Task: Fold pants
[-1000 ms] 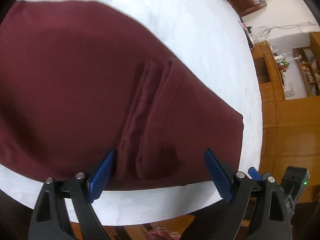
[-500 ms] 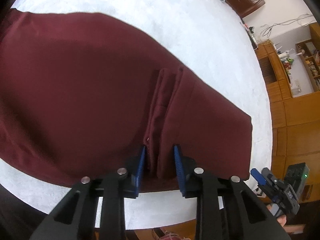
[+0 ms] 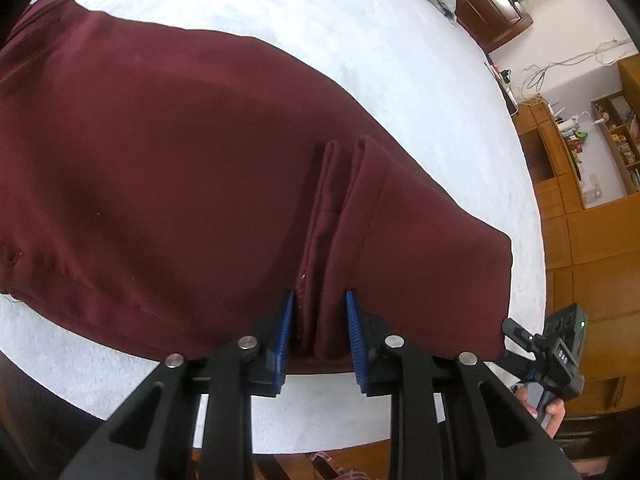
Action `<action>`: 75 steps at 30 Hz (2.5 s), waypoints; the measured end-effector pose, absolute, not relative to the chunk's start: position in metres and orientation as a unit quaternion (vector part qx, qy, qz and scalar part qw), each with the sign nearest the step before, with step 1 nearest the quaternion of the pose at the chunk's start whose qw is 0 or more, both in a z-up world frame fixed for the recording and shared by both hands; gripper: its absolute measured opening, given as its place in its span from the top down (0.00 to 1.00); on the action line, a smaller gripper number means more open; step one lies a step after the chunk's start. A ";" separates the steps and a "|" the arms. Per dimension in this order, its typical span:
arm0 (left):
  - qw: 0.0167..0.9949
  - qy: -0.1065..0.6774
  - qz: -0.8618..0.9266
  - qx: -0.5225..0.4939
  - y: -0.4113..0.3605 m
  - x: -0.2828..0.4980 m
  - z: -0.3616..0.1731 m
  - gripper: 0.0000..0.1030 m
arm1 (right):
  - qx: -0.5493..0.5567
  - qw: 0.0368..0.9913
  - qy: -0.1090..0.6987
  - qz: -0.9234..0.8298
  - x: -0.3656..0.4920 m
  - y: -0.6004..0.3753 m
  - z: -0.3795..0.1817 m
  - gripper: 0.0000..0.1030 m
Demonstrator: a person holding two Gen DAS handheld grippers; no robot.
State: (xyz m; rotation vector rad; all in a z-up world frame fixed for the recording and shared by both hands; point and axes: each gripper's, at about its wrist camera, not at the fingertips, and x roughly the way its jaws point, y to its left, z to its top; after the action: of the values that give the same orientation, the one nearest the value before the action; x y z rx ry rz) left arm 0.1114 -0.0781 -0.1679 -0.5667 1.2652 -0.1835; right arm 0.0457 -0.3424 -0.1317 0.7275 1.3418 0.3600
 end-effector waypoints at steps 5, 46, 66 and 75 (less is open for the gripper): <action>0.763 0.586 -0.082 -0.260 -0.082 0.110 -0.171 0.74 | 0.319 0.695 0.611 0.205 0.055 -0.321 -0.134 0.55; 0.802 0.573 -0.117 -0.121 -0.163 0.123 -0.154 0.35 | 0.115 0.776 0.606 0.133 0.042 -0.278 -0.075 0.65; 0.808 0.526 0.038 -0.264 0.038 0.057 -0.125 0.27 | 0.146 0.776 0.588 0.172 0.056 -0.254 -0.062 0.58; 0.756 0.487 0.099 -0.426 0.149 0.032 -0.163 0.27 | 0.110 0.765 0.612 0.167 0.054 -0.231 -0.080 0.54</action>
State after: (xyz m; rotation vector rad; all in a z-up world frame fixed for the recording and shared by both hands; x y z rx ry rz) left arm 0.0321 0.1488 -0.1627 -0.9277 1.0608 0.2163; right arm 0.0540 -0.2315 -0.0802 0.2395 1.3310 0.3633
